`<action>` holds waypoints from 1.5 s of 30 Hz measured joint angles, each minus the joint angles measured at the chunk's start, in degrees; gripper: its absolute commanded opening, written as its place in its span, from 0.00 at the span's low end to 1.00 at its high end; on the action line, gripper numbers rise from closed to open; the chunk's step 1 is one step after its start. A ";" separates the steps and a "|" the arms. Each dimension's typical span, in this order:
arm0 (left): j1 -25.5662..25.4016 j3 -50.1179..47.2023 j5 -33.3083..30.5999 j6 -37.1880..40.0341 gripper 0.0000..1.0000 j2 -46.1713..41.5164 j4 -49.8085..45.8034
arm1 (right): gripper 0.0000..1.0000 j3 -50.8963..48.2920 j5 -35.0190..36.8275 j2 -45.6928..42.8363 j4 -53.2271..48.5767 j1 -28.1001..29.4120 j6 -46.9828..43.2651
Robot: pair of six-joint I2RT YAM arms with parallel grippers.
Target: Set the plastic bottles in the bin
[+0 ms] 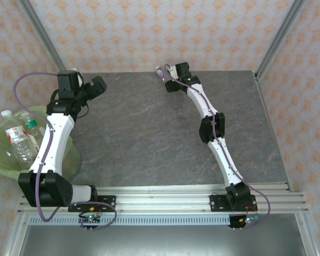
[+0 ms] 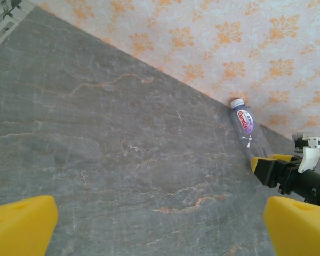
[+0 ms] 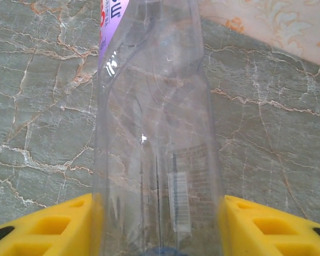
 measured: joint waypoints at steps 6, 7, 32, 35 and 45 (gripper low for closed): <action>0.00 0.02 0.00 0.72 1.00 0.00 0.00 | 0.46 0.28 0.02 0.02 -0.42 0.00 -0.02; -0.02 0.02 0.02 0.90 1.00 0.00 0.00 | 0.45 0.74 0.17 0.09 -1.11 0.00 -0.17; -1.95 -6.32 0.74 2.64 1.00 -7.56 -0.07 | 0.45 -11.82 1.70 -14.73 -25.70 6.01 -3.04; -1.95 -7.76 1.75 2.58 1.00 -8.59 -0.02 | 0.44 -21.53 1.92 -20.46 -24.33 7.06 -3.26; -5.92 -11.58 7.34 -3.28 1.00 -4.13 5.14 | 0.42 -66.90 0.83 -49.09 -9.73 7.50 -0.37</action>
